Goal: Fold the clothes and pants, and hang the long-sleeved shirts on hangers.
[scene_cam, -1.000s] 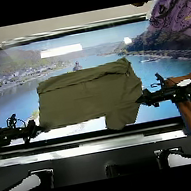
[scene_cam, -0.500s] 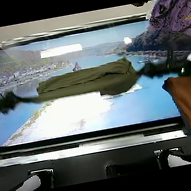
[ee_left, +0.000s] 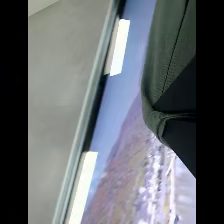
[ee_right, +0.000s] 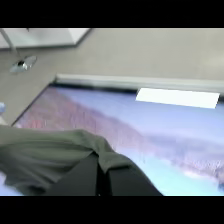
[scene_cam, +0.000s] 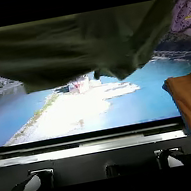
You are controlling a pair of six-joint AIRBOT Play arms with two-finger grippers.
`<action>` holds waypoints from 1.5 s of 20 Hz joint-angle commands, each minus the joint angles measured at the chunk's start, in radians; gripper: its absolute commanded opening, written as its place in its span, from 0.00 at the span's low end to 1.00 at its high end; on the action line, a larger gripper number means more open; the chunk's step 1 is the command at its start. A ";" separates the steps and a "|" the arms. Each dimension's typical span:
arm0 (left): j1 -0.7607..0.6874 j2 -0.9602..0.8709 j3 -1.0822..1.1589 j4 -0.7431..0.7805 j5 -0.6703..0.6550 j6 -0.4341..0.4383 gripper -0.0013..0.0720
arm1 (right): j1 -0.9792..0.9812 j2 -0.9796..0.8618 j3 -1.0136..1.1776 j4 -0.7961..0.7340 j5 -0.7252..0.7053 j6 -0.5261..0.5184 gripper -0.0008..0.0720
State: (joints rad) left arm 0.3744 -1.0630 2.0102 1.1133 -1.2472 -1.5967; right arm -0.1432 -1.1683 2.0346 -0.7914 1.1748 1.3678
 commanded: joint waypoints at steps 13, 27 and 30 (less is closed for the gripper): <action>-0.004 0.034 -0.225 0.175 -0.123 0.007 0.03 | 0.005 0.006 -0.079 -0.190 0.138 0.271 0.05; -0.209 -0.831 -0.217 0.275 0.379 0.006 0.03 | 0.159 -0.782 -0.140 -0.282 -0.325 0.274 0.05; -0.206 -0.832 -0.209 0.276 0.330 0.000 0.03 | 0.158 -0.782 -0.140 -0.354 -0.316 0.275 0.05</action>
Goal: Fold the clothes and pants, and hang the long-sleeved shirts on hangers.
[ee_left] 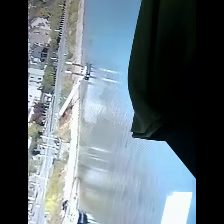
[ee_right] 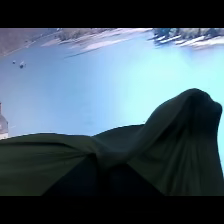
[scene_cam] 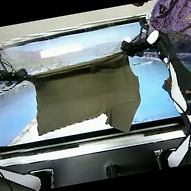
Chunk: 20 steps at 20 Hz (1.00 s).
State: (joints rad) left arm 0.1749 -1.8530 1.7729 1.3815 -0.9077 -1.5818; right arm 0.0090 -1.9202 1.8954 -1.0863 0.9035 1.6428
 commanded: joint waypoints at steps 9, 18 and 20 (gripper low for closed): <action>-0.009 -0.048 0.026 0.007 -0.486 -0.042 0.03 | 0.006 -0.030 -0.001 -0.228 0.266 0.099 0.05; -0.011 -0.085 -0.045 0.007 -0.517 -0.069 0.03 | 0.008 -0.060 -0.001 -0.232 0.352 0.108 0.05; -0.015 -0.099 -0.045 0.006 -0.500 -0.069 0.03 | 0.008 -0.073 -0.001 -0.232 0.366 0.108 0.05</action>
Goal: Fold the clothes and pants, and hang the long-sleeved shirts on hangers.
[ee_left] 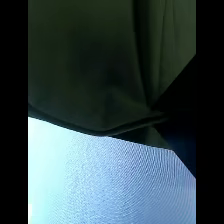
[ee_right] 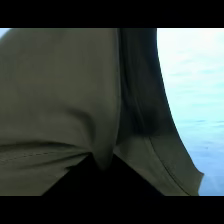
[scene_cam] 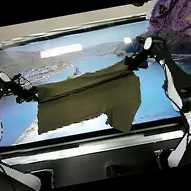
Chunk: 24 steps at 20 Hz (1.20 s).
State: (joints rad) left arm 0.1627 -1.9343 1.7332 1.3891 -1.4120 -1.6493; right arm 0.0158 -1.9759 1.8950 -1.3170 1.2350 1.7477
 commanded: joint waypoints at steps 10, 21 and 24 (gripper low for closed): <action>-0.012 0.000 0.022 0.000 0.071 -0.042 0.88 | 0.001 -0.029 0.000 0.141 0.048 0.003 0.33; 0.203 0.387 -0.036 0.134 -0.063 -0.049 0.98 | -0.248 0.328 -0.207 0.125 0.276 -0.201 0.78; 0.247 0.528 -0.278 0.133 -0.026 -0.072 0.98 | -0.339 0.519 -0.631 0.305 0.156 -0.275 0.78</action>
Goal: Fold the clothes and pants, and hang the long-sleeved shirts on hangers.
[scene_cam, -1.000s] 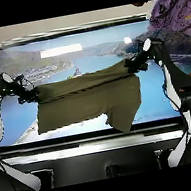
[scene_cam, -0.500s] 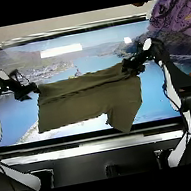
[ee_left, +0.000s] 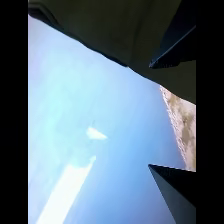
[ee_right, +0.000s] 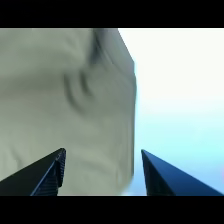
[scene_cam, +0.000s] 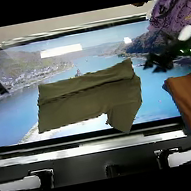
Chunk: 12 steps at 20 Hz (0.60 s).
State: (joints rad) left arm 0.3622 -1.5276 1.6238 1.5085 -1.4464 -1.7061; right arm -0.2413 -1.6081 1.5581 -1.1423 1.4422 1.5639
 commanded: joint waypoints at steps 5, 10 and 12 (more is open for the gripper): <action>0.034 0.212 -0.383 0.014 0.031 -0.016 0.94 | -0.077 0.351 -0.840 0.316 -0.190 -0.243 0.77; 0.010 0.210 -0.389 0.015 0.030 -0.015 0.94 | -0.077 0.370 -1.016 0.337 -0.290 -0.309 0.76; 0.010 0.210 -0.389 0.014 0.029 -0.016 0.94 | -0.077 0.370 -1.031 0.391 -0.324 -0.330 0.75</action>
State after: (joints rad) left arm 0.3771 -1.3224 1.2461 1.5219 -1.4162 -1.7210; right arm -0.3180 -1.2503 0.5953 -0.8181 1.1801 1.2819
